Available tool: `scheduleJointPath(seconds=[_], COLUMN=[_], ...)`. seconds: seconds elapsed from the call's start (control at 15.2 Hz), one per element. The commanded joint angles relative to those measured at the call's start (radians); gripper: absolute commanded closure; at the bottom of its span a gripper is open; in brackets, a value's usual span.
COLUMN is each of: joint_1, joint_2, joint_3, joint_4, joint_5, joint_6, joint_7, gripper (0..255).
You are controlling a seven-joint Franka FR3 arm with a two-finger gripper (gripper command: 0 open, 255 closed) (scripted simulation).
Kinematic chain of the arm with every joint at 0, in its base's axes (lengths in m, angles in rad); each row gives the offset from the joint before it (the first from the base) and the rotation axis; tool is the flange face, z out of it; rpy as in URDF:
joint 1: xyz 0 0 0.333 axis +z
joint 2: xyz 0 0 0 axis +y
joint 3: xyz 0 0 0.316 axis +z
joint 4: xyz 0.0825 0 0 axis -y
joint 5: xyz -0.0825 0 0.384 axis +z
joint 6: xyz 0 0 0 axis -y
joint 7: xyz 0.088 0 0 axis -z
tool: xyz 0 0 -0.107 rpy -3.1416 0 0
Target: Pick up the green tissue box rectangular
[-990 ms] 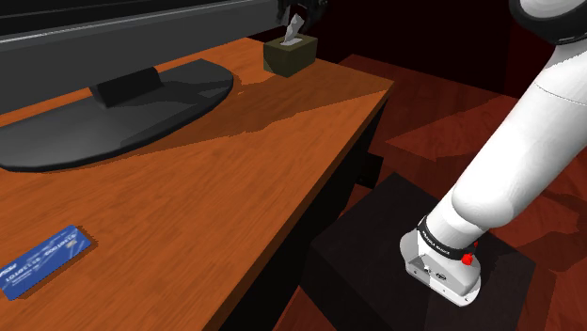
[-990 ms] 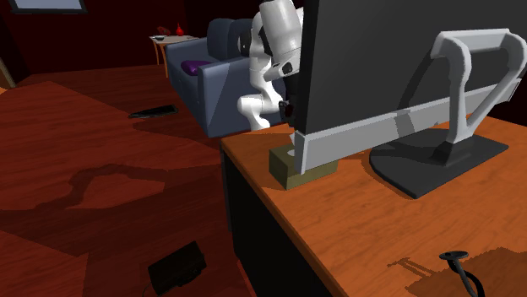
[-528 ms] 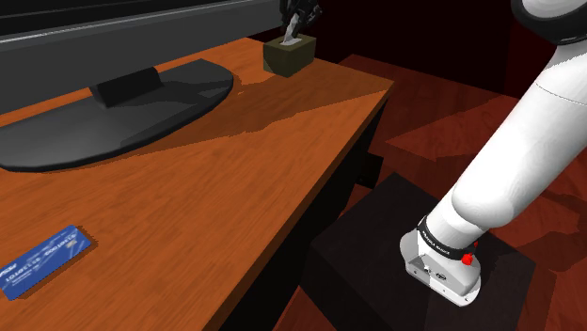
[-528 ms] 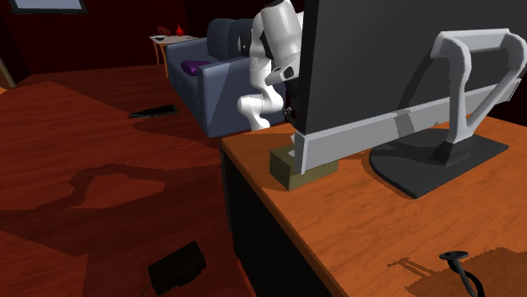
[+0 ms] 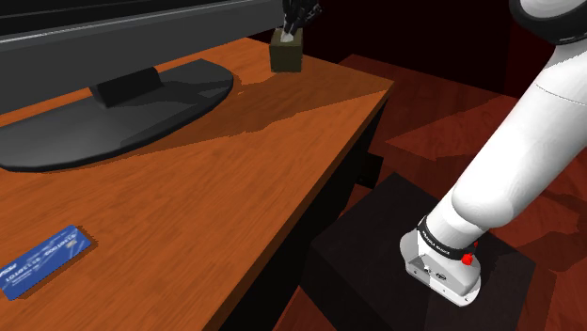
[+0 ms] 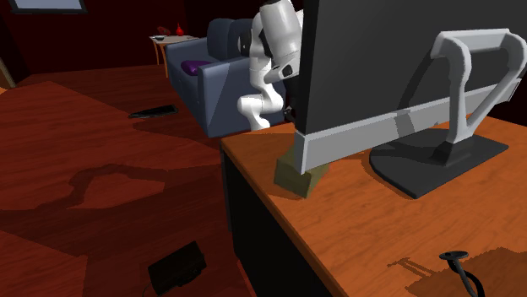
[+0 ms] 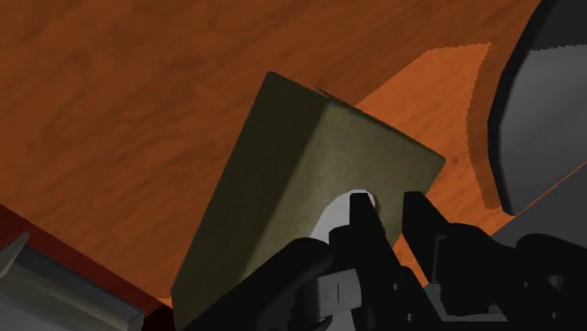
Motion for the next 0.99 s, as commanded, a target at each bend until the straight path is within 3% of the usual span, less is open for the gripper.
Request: scheduleJointPath(seconds=[0.0, 0.92], joint_1=[-0.001, -0.008], joint_2=[0.004, 0.06], joint_3=[-0.001, -0.006], joint_4=[0.028, 0.263], joint_5=[-0.003, -0.008], joint_6=[-0.025, -0.199], joint_7=[0.008, 0.058], gripper=[255, 255])
